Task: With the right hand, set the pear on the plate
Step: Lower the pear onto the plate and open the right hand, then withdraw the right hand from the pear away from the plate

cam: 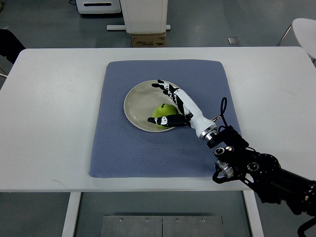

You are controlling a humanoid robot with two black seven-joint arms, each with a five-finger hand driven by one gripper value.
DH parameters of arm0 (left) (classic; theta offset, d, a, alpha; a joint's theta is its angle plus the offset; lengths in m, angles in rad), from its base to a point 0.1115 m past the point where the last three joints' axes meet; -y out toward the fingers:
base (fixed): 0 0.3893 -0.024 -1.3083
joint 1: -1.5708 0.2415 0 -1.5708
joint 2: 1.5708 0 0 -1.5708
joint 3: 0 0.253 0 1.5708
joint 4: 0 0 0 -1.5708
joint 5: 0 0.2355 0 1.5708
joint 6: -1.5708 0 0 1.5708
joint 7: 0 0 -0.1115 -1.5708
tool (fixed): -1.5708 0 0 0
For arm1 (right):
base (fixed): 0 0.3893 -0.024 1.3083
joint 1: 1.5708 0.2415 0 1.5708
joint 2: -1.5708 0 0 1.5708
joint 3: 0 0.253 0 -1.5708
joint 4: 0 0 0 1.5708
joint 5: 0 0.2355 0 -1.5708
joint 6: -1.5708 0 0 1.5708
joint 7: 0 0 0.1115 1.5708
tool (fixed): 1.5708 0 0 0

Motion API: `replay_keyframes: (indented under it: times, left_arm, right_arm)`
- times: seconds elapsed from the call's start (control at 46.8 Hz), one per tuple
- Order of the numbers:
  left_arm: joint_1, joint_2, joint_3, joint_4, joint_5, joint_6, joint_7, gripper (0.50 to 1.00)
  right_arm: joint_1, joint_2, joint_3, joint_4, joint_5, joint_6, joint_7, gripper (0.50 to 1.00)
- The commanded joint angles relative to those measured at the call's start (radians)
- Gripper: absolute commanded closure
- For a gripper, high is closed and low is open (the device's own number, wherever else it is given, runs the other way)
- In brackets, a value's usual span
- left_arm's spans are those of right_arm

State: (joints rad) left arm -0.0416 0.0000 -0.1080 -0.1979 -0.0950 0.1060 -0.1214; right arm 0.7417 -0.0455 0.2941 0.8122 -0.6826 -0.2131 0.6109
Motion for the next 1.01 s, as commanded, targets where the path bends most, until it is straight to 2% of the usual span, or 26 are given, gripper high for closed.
replay_keyframes:
  times: [0.0, 0.406, 0.706, 0.984]
  left_arm:
    - [0.0, 0.0, 0.001, 0.0, 0.0, 0.0, 0.0, 0.5]
    - [0.0, 0.0, 0.001, 0.0, 0.0, 0.0, 0.0, 0.5]
    - [0.0, 0.0, 0.001, 0.0, 0.0, 0.0, 0.0, 0.5]
    - [0.0, 0.0, 0.001, 0.0, 0.0, 0.0, 0.0, 0.5]
  right_arm:
    - [-0.013, -0.031, -0.003, 0.002, 0.0, 0.001, 0.0, 0.519]
    - [-0.025, -0.1, 0.003, -0.004, 0.005, 0.004, 0.0, 0.523]
    - [-0.021, -0.163, 0.023, -0.027, 0.129, 0.003, 0.0, 0.521]
    - [-0.015, -0.165, 0.04, -0.028, 0.129, -0.002, 0.0, 0.521]
